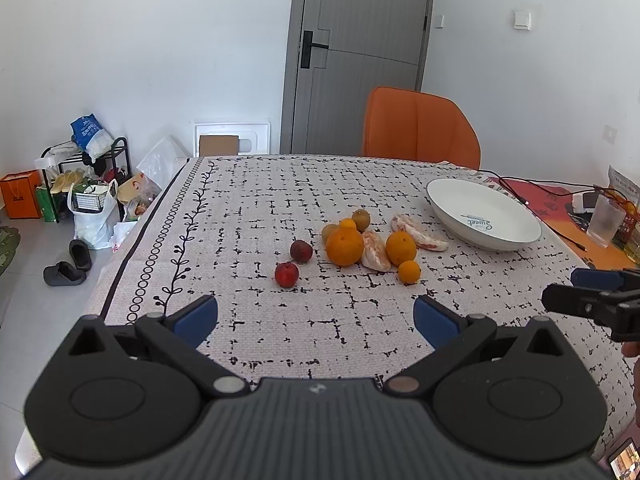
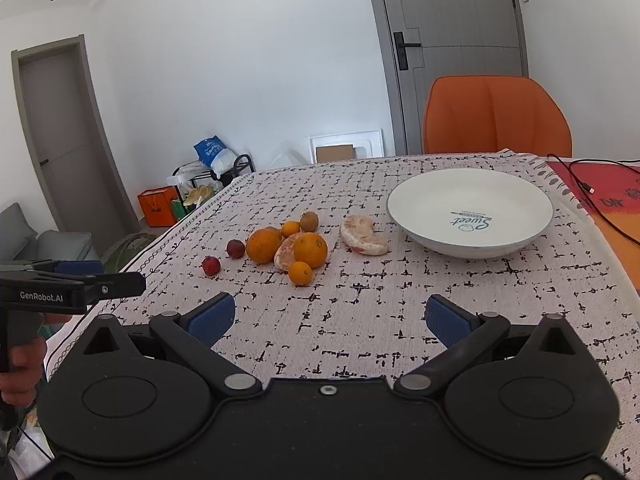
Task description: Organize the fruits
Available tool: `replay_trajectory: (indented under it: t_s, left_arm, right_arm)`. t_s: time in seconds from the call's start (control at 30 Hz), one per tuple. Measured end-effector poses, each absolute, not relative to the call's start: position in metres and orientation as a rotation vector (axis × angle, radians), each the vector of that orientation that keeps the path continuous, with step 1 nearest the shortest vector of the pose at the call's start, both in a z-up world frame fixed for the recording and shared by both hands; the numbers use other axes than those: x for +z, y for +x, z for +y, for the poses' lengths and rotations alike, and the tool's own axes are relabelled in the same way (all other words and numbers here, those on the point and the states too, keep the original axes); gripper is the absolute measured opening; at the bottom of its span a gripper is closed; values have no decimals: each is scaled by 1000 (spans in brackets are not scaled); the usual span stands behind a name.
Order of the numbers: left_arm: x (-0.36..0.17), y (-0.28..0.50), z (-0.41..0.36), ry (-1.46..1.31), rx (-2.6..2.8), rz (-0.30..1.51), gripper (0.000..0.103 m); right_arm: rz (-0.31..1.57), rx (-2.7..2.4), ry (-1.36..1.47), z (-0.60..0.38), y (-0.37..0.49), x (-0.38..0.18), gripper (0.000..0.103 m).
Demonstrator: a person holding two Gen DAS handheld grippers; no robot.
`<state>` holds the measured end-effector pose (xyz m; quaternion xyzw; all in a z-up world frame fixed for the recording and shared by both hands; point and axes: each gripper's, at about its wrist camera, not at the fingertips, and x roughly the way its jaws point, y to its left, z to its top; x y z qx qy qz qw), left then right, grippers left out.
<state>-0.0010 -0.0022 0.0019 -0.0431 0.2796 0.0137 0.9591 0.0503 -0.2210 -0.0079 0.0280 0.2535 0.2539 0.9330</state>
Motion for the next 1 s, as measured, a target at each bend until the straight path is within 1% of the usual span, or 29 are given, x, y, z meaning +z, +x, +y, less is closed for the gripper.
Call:
replay_trajectory:
  t_s: [1.0]
  left_arm:
    - [3,-3,1,-109,-3,562,103]
  right_arm:
    - [532,524,36,-216,48,-10,103]
